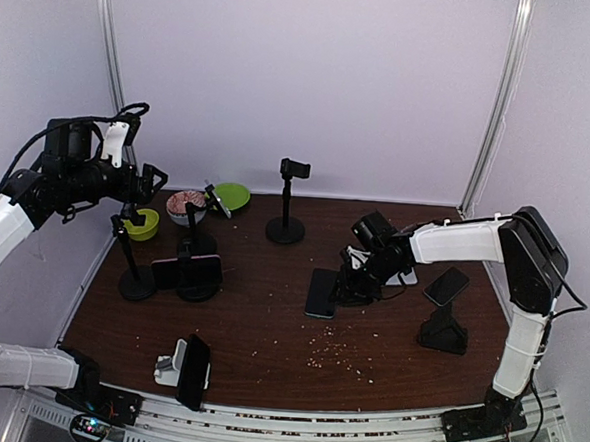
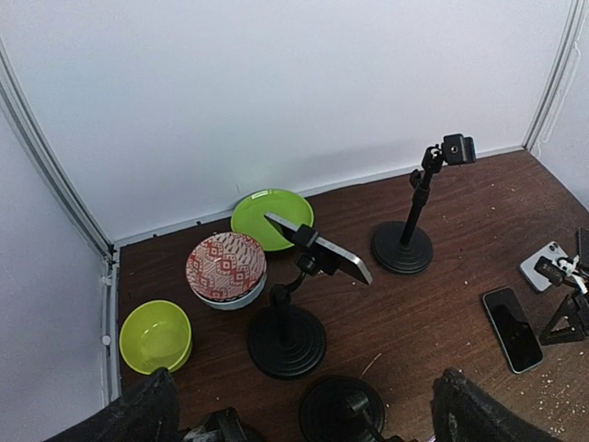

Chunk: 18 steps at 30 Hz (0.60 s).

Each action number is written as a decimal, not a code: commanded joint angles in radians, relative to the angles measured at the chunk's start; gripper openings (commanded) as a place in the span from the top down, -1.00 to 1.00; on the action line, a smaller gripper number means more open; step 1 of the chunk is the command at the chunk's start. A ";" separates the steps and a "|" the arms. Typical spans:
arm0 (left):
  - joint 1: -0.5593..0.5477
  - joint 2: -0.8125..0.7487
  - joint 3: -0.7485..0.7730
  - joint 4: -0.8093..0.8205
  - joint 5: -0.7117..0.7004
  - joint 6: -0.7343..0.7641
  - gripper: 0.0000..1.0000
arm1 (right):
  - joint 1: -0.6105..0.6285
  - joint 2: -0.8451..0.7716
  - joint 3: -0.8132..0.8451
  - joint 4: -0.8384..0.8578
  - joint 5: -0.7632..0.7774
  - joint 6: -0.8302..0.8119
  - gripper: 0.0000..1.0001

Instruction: Remove the phone from the phone stand

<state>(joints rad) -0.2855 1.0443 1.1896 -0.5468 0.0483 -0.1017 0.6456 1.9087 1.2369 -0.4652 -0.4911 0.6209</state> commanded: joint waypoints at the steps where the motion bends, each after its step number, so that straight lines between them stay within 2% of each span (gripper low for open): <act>1: -0.006 -0.008 -0.007 0.051 0.007 0.018 -0.96 | 0.008 -0.060 0.016 -0.043 0.065 -0.039 0.23; 13: -0.018 -0.006 -0.007 0.049 0.050 0.044 -0.96 | 0.010 -0.247 0.001 -0.127 0.207 -0.116 -0.20; 15: -0.019 -0.003 -0.007 0.046 0.038 0.050 -0.96 | 0.011 -0.280 -0.009 -0.107 0.210 -0.126 -0.31; 18: -0.026 -0.001 -0.008 0.046 0.044 0.063 -0.96 | 0.013 -0.337 -0.038 -0.055 0.209 -0.129 -0.59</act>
<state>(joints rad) -0.3000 1.0443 1.1893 -0.5468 0.0753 -0.0711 0.6472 1.6444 1.2312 -0.5644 -0.3202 0.5194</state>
